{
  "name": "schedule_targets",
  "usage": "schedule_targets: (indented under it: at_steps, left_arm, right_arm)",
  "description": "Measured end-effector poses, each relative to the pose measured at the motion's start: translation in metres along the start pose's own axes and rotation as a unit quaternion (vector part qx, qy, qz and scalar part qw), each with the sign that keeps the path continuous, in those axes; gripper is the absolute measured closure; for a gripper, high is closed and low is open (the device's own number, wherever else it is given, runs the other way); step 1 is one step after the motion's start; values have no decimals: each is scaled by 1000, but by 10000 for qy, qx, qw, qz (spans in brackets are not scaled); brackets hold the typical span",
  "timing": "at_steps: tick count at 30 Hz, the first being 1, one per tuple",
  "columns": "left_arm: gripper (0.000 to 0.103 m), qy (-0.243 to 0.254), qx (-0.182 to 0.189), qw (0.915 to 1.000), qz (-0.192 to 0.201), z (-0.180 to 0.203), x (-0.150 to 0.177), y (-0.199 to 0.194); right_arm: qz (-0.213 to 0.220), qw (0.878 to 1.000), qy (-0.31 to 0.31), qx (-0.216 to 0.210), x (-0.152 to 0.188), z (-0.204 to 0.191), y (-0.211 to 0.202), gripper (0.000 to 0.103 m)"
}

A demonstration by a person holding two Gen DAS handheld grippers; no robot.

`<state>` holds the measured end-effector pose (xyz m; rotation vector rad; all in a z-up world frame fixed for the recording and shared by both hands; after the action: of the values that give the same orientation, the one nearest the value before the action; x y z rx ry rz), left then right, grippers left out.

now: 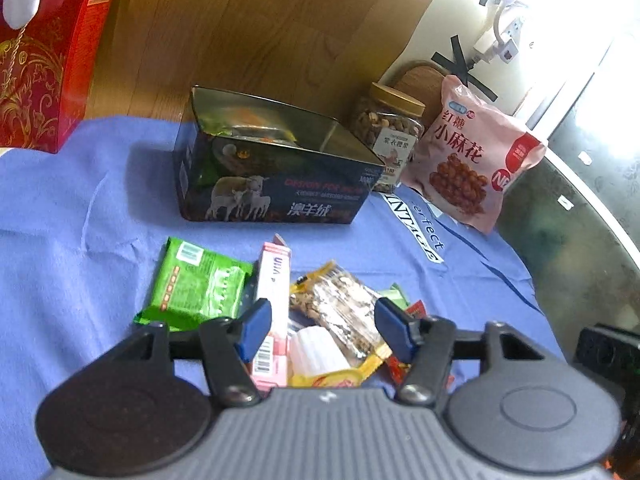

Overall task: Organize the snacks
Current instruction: 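Grasp the yellow round snack cup with the left gripper, then place the yellow cup into the tin box and open the left gripper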

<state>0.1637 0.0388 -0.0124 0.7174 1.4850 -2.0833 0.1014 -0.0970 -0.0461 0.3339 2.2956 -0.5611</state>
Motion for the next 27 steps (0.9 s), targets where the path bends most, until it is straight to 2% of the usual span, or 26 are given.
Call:
schedule_targets:
  at_steps: [1,3,5,6,9,12,14,16,18,22,27]
  left_arm:
    - [45,-4,-1,10000,2,1,0,0]
    - [45,-27,4,10000,11,1,2,-2]
    - [45,-50,4,10000,-11,0,5,-3]
    - [45,-45,-13,10000,-28,-1,7,-3]
    - [45,85,-74,9999,-51,-1,16,-3]
    - [45,491,-211,9986,-38,4,30,0]
    - [45,819,-297,9961,112,11,36,0]
    - [50,1075,-203,9940,91,22,39,0]
    - [50,1222,-222,9922,86,30,36,-2]
    - [50,1112,-15,9936,185,35,25,-13]
    - [50,942,164,9940,528,44,-11,-30]
  right_arm:
    - [14,10000,24,-7,1,1,0,92]
    - [137,9999,-34,73,0,1,-3,91]
    - [112,9992,-297,233,-3,-3,1,78]
    - [67,9985,-463,286,-4,-5,5,76]
    - [-140,9956,-820,422,-6,-5,22,76]
    - [-380,9932,-954,553,-1,6,40,76]
    - [-346,9941,-911,486,0,10,48,76]
    - [-370,9945,-868,451,-3,9,52,80]
    - [-343,9936,-920,561,-6,7,51,81]
    - [-51,9937,-972,556,-14,-3,35,82]
    - [381,9902,-1210,590,-45,-18,23,82]
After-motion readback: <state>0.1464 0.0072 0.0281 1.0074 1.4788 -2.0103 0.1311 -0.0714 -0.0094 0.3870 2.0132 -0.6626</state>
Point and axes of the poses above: each gripper's, at about its wrist camera, not at the fingertips, and y roughly the way its jaws point, z to its right, x to its underside, the point moved 9 cm from there along y, roughly the way its jaws point, and after that the axes turned 15 degrees about -x, right-handed, at the moved point
